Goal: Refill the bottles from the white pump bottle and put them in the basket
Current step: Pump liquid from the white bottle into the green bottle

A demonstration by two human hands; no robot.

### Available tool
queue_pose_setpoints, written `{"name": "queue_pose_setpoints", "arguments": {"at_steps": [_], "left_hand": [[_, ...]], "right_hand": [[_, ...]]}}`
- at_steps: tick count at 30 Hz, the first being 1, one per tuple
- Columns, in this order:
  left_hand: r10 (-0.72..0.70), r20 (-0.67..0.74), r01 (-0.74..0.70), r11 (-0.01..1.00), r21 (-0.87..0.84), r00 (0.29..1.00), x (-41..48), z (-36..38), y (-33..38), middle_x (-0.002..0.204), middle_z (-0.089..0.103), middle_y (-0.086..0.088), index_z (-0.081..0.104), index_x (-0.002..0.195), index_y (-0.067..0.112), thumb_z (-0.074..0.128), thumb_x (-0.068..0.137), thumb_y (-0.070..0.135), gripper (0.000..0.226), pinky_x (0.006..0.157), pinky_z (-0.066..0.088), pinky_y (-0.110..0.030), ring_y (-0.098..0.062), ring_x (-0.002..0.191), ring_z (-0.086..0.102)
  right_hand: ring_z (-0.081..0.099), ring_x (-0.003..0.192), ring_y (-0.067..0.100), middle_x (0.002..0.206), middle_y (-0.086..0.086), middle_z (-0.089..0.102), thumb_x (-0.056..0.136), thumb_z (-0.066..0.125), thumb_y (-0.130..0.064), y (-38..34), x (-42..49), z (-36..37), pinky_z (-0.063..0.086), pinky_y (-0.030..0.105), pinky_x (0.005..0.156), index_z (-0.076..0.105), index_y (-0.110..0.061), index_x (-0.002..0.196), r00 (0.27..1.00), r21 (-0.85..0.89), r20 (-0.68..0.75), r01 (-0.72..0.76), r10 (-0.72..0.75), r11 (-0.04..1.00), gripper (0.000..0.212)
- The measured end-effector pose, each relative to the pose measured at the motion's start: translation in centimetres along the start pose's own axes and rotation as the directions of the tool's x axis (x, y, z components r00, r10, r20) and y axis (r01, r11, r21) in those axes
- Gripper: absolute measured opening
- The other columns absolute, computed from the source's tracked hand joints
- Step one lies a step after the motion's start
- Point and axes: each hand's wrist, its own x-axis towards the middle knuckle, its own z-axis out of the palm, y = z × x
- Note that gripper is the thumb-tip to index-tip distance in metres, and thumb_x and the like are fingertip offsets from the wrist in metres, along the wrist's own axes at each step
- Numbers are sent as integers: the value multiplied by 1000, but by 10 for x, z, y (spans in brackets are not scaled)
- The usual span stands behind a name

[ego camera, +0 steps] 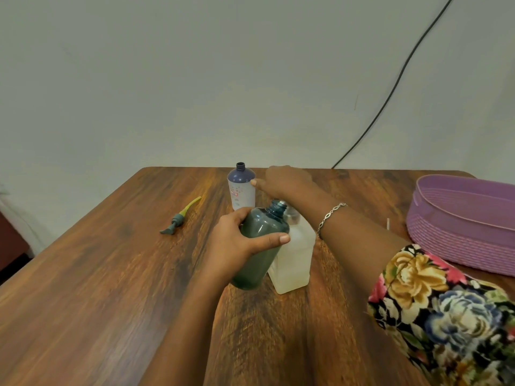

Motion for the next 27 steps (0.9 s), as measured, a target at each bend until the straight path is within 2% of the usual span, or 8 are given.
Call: {"name": "queue_pose_setpoints", "arguments": {"at_steps": [4,9,12,14,16,19,23,27], "left_hand": [[-4,2,4,1000,2,1000,1,-1,0,96,58,16,53,105,28,68,47,54,66,69,45,-17,-4,90,57],[0,10,0,1000,6,1000,0,-2,0,102,58,10,54,113,23,66,45,56,76,73,46,-18,-10,95,56],[11,9,-11,1000,12,1000,-2,-4,2,106,57,7,53,121,20,66,47,55,83,72,45,-17,-12,98,56],[11,8,-11,1000,5,1000,-2,-4,3,101,57,12,53,116,24,67,48,53,75,70,44,-17,-8,94,56],[7,13,-7,1000,13,1000,-2,-2,3,96,56,16,52,108,28,68,48,54,67,68,43,-17,-6,91,56],[-6,19,5,1000,29,1000,-1,-2,1,99,56,14,52,110,27,71,47,58,73,69,45,-18,-6,92,56],[-16,9,16,999,47,1000,-1,-2,-4,99,58,14,54,114,25,78,48,65,80,69,45,-18,-7,92,57],[-14,20,13,999,40,1000,-5,-1,-7,99,58,14,55,114,25,76,43,70,87,67,43,-16,-5,91,56]], "right_hand": [[58,91,25,89,4,54,93,33,-59,3,1,4,46,36,79,42,-14,74,1000,35,-2,8,-8,999,49],[61,90,24,93,6,64,93,41,-53,7,-1,-10,44,32,74,59,-12,101,999,237,-5,40,-40,971,46],[59,85,23,92,7,64,93,42,-52,7,-1,-14,43,31,72,56,-14,90,999,245,-1,44,-45,969,41],[57,82,23,91,7,63,92,42,-54,7,-1,-9,44,32,74,51,-13,81,1000,234,-18,22,-18,972,44],[54,80,22,79,2,57,92,40,-57,7,-5,-2,45,33,73,42,-15,68,999,166,-35,14,-9,986,49],[51,80,22,69,-1,45,91,39,-59,3,-9,2,43,33,71,31,-19,62,999,104,-48,21,-16,994,50],[53,79,20,68,-2,47,92,41,-56,4,-9,1,42,31,67,38,-17,66,998,177,-42,43,-36,983,47],[61,83,21,79,2,59,92,44,-54,7,-9,-7,45,30,71,56,-12,89,998,257,-28,70,-65,964,43]]}}
